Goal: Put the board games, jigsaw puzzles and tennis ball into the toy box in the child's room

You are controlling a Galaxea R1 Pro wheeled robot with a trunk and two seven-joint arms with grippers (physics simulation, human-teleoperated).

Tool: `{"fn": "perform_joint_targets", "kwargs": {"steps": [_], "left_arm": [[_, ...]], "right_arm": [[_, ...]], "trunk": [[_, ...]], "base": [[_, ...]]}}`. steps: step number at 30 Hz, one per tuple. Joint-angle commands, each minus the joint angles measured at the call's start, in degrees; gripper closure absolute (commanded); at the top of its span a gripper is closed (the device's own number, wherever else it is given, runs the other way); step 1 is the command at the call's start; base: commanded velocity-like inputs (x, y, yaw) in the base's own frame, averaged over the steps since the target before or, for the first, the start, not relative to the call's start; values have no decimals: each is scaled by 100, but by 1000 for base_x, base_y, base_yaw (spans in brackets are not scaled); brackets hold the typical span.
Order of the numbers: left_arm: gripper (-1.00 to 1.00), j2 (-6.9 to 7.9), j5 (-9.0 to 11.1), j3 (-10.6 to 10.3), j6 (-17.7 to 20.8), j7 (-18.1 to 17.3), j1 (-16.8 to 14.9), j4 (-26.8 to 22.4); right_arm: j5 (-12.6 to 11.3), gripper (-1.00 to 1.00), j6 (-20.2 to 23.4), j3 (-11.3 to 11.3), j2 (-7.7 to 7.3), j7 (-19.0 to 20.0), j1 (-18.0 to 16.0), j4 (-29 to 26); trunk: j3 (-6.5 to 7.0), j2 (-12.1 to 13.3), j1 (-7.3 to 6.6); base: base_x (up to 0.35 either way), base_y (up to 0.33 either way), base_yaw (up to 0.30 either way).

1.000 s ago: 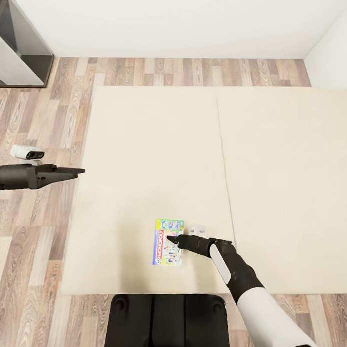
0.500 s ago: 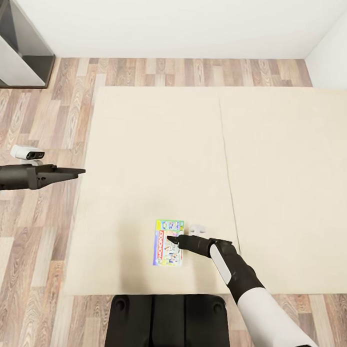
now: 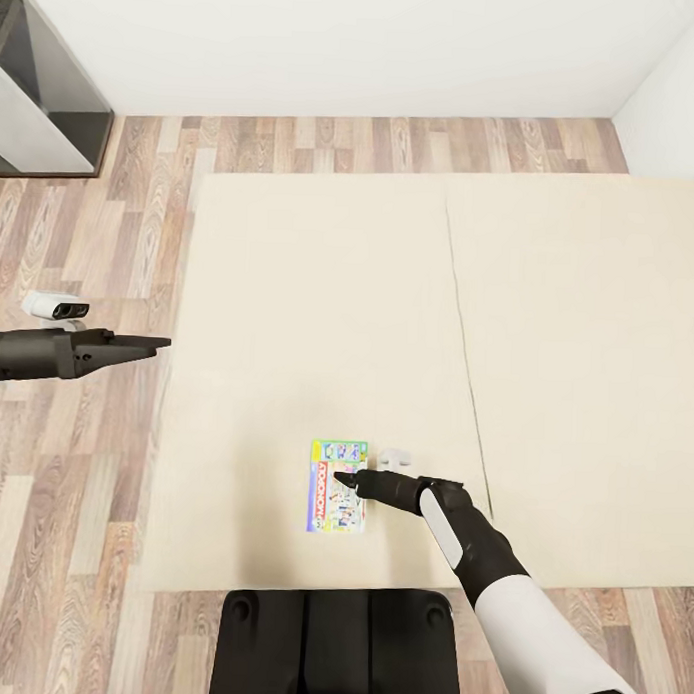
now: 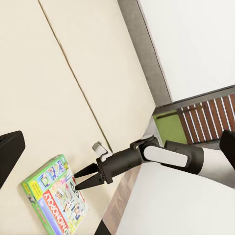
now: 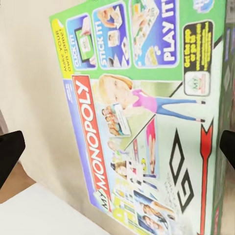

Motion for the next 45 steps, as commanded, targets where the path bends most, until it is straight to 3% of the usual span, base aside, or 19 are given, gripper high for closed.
{"fn": "perform_joint_targets", "kwargs": {"steps": [1, 45], "left_arm": [[-100, 3, -1, -1, 61, -22, -3, 0], [-100, 3, -1, -1, 61, -22, -2, -2]], "right_arm": [[-25, -100, 33, -1, 1, -2, -2, -4], [-27, -100, 28, -1, 1, -2, -2, -13]], "trunk": [[-6, -8, 3], [-6, -8, 3]], "base": [[0, 64, 0], [-11, 39, 0]]}}
